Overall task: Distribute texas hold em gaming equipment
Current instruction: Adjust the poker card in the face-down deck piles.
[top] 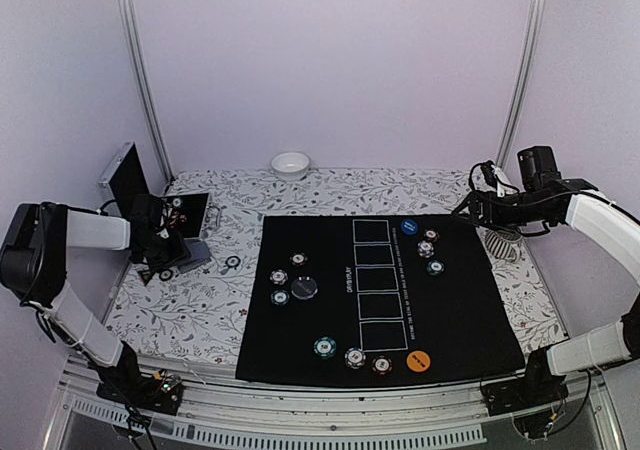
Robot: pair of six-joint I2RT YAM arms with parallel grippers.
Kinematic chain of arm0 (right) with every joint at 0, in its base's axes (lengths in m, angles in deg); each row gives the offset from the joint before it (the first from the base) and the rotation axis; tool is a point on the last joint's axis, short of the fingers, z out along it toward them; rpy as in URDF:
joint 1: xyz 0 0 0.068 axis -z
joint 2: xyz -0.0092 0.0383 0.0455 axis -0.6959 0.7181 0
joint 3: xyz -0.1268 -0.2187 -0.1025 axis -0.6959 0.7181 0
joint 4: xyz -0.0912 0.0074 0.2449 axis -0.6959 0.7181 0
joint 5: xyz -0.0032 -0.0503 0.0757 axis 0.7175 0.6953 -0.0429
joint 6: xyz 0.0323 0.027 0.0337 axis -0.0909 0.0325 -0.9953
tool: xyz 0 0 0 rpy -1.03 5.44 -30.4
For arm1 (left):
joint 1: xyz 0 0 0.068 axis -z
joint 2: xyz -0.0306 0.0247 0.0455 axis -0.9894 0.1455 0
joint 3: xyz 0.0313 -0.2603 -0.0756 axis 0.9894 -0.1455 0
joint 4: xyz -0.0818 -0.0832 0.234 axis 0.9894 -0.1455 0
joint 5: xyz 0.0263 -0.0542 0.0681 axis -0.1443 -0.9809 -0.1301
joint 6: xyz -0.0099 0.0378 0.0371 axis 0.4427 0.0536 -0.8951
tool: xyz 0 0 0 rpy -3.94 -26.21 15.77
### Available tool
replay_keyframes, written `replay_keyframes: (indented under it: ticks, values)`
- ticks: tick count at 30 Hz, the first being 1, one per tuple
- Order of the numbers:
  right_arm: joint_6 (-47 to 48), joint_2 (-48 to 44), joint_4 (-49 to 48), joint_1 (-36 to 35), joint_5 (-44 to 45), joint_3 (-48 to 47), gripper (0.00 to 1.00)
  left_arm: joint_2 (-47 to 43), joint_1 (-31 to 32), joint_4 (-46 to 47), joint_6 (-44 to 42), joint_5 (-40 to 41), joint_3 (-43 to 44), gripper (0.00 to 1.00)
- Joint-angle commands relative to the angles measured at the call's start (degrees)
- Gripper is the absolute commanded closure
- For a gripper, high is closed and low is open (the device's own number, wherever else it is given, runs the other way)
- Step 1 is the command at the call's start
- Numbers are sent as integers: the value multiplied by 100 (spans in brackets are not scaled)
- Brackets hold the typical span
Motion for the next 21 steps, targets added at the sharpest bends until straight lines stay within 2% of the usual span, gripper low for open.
replay_keyframes:
  ticks: [1,12,21]
  values:
    - [68,18,-99,-25,-30,61,1,-116,206,-104,59,46,-38,46]
    - [69,10,-107,-26,-34,66,1,-299,348,-266,104,164,-64,43]
    - [68,-5,-99,-25,-56,53,1,-753,347,-739,-151,583,112,32]
